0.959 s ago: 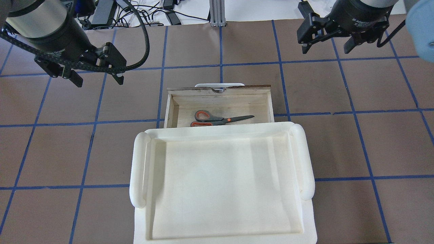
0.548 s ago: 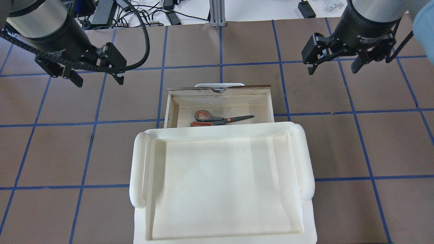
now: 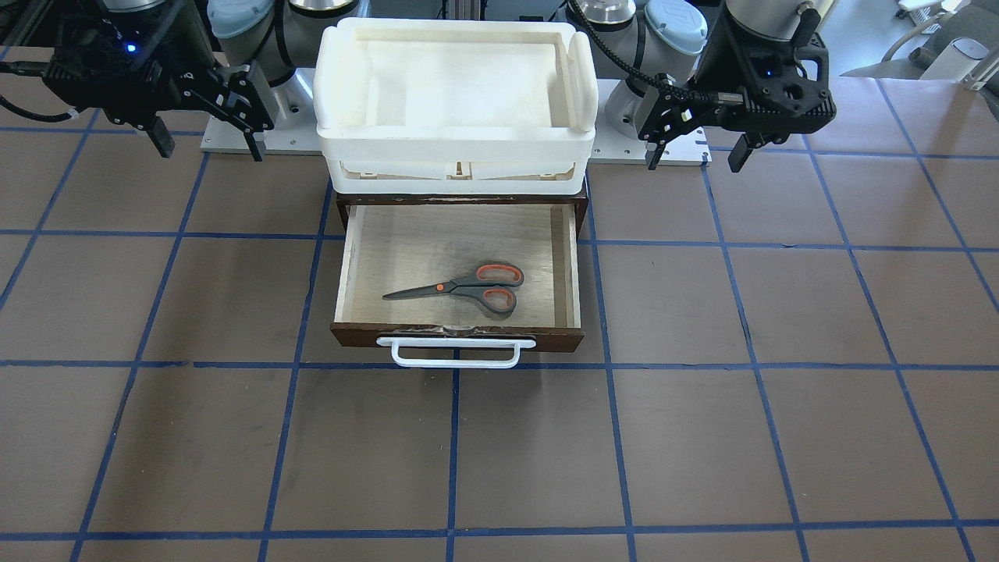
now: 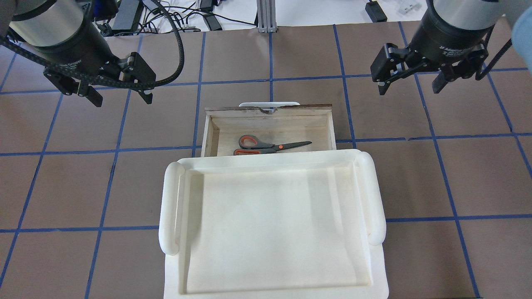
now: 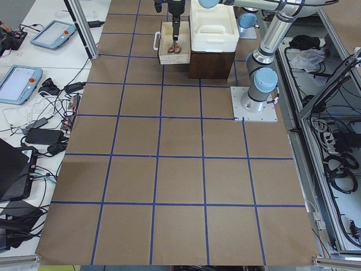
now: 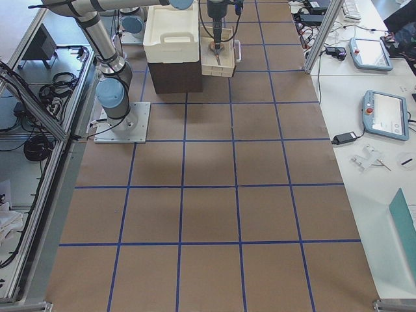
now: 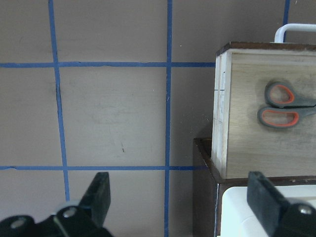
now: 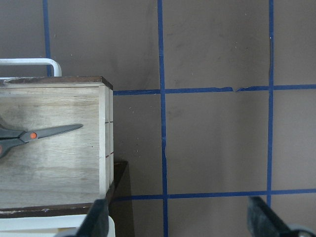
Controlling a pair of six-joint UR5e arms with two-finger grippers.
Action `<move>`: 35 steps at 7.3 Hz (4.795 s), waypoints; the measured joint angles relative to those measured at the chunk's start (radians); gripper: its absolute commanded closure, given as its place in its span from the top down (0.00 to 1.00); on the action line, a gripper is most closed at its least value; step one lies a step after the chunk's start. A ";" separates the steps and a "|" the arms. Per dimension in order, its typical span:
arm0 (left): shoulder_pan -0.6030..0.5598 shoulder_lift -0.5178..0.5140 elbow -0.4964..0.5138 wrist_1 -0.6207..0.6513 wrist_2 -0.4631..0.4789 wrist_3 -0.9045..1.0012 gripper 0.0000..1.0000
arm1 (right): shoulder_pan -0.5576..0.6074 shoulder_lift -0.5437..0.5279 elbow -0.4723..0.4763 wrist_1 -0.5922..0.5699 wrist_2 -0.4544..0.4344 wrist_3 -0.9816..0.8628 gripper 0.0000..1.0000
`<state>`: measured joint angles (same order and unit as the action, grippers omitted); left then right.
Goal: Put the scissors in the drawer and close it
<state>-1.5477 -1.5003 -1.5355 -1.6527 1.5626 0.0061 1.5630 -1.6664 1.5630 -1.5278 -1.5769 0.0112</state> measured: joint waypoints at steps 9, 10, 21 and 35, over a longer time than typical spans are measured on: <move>0.000 -0.001 0.000 0.000 0.000 0.001 1.00 | -0.001 0.003 0.006 0.000 -0.012 0.007 1.00; 0.000 -0.009 0.001 0.010 0.001 0.017 1.00 | -0.001 0.003 0.007 0.000 -0.013 0.009 1.00; -0.189 -0.580 0.281 0.370 -0.043 -0.073 1.00 | 0.000 0.000 0.011 0.018 -0.012 -0.008 1.00; -0.246 -0.702 0.302 0.157 -0.138 0.029 1.00 | -0.003 -0.005 0.027 0.023 -0.015 -0.025 1.00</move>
<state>-1.7939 -2.2020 -1.2337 -1.4959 1.4249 0.0355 1.5604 -1.6717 1.5904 -1.5048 -1.5921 -0.0135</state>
